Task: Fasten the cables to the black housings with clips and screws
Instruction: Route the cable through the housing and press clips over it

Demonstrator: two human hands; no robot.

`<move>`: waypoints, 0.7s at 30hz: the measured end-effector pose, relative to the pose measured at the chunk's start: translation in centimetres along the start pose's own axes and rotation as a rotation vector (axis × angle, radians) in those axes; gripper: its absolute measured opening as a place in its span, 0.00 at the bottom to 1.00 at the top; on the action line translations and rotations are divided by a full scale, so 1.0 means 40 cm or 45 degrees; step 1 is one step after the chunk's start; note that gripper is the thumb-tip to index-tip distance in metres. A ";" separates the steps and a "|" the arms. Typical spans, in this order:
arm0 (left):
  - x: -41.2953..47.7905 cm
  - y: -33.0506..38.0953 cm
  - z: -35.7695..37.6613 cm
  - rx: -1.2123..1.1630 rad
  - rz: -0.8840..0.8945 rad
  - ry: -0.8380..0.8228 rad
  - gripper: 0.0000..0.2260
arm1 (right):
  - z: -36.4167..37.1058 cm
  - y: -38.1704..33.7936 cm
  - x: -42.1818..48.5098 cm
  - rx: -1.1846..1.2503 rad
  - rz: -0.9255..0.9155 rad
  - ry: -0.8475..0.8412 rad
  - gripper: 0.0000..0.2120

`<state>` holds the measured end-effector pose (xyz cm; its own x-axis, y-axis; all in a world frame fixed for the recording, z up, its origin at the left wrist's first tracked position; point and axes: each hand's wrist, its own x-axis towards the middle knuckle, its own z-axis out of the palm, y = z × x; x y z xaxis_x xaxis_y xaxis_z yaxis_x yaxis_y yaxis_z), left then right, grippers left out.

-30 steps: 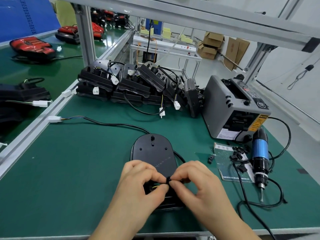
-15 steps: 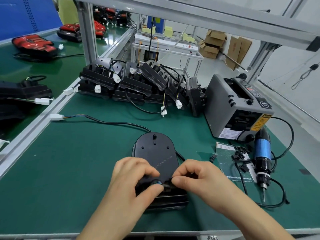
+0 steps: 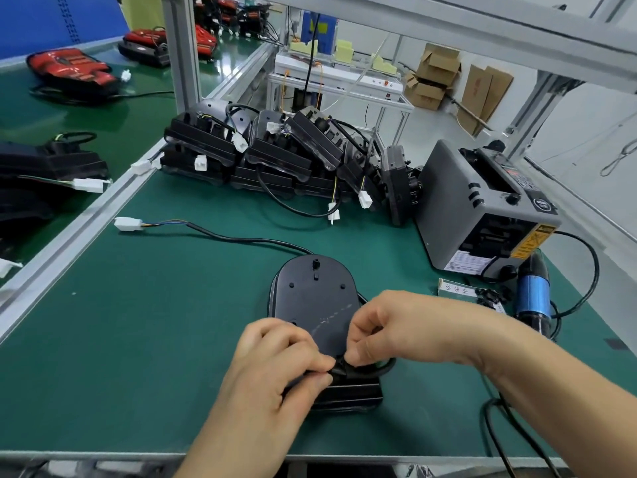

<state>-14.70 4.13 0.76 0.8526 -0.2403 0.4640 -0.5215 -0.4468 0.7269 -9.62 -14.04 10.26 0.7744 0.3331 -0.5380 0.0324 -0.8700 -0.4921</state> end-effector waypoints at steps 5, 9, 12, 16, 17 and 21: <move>-0.002 -0.003 0.001 -0.010 -0.015 0.006 0.06 | -0.022 -0.017 0.016 -0.155 0.041 -0.095 0.09; -0.003 -0.003 0.002 -0.024 -0.026 -0.001 0.06 | -0.038 -0.038 0.031 -0.205 0.085 -0.185 0.07; -0.003 -0.002 0.001 -0.021 -0.041 -0.011 0.06 | -0.045 -0.048 0.042 -0.262 0.093 -0.230 0.07; 0.009 0.006 -0.008 -0.031 -0.100 -0.047 0.09 | -0.050 -0.049 0.050 -0.219 0.089 -0.276 0.06; 0.013 0.009 -0.008 -0.025 -0.112 -0.059 0.10 | -0.050 -0.049 0.053 -0.210 0.086 -0.286 0.06; 0.027 0.030 0.009 0.019 -0.100 -0.019 0.12 | -0.052 -0.054 0.060 -0.203 0.079 -0.333 0.06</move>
<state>-14.40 3.01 1.97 0.8912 -0.2166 0.3985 -0.4527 -0.4775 0.7530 -6.50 -12.12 11.47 0.5899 0.3421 -0.7314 0.1050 -0.9306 -0.3506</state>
